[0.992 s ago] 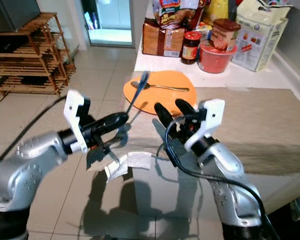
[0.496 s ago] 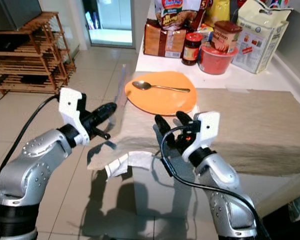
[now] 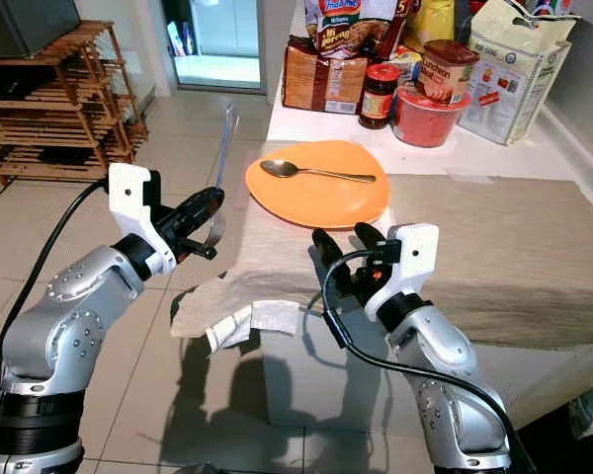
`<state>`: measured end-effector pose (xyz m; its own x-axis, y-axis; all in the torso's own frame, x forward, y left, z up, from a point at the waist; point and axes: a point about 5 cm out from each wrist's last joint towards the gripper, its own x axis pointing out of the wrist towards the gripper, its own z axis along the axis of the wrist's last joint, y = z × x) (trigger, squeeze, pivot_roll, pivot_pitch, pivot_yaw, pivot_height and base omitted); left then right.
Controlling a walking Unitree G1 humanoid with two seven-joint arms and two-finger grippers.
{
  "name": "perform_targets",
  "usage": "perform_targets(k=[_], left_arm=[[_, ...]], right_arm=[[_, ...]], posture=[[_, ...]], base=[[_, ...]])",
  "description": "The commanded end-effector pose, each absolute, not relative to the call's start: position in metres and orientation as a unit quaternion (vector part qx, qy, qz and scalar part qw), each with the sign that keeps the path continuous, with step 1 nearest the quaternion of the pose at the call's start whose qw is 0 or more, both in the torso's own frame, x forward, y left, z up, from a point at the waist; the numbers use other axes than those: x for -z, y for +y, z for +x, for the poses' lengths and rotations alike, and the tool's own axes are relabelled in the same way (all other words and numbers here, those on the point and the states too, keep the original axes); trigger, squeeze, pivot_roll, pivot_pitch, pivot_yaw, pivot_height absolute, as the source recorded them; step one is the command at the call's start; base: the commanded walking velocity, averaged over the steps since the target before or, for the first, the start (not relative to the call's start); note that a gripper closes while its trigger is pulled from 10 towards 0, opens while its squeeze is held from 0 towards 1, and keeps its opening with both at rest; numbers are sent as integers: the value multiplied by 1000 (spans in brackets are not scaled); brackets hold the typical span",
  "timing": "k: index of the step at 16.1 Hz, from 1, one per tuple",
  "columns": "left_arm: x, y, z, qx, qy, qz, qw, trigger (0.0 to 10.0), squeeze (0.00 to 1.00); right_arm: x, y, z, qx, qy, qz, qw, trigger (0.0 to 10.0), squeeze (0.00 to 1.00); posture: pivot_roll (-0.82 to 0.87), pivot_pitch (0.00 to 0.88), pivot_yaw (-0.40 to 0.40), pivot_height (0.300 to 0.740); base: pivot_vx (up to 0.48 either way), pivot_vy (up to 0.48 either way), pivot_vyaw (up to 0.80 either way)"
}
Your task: Setting the table
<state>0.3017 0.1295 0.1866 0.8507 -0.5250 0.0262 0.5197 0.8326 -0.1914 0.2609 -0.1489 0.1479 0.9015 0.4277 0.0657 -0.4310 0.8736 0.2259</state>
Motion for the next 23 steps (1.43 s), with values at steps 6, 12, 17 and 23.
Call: perform_targets(k=[6,12,17,23], left_arm=[[-191,131,305,274,3,-109,956,0,0],[-182,131,301,282,19,-97,954,0,0],[-178,124,295,309,26,-106,945,0,0],[-178,107,285,371,38,-115,920,0,0]], right_arm=[[-144,-154,260,-215,-3,114,970,10000,0],[-138,-151,253,-212,6,113,971,10000,0],[-148,-149,261,-222,-9,108,969,10000,0],[-163,-127,285,-302,5,146,942,10000,0]], posture=[[45,0,1,740],[42,0,9,740],[47,0,6,740],[73,0,-1,740]], base=[[-149,-157,0],[0,0,0],[0,0,0],[0,0,0]])
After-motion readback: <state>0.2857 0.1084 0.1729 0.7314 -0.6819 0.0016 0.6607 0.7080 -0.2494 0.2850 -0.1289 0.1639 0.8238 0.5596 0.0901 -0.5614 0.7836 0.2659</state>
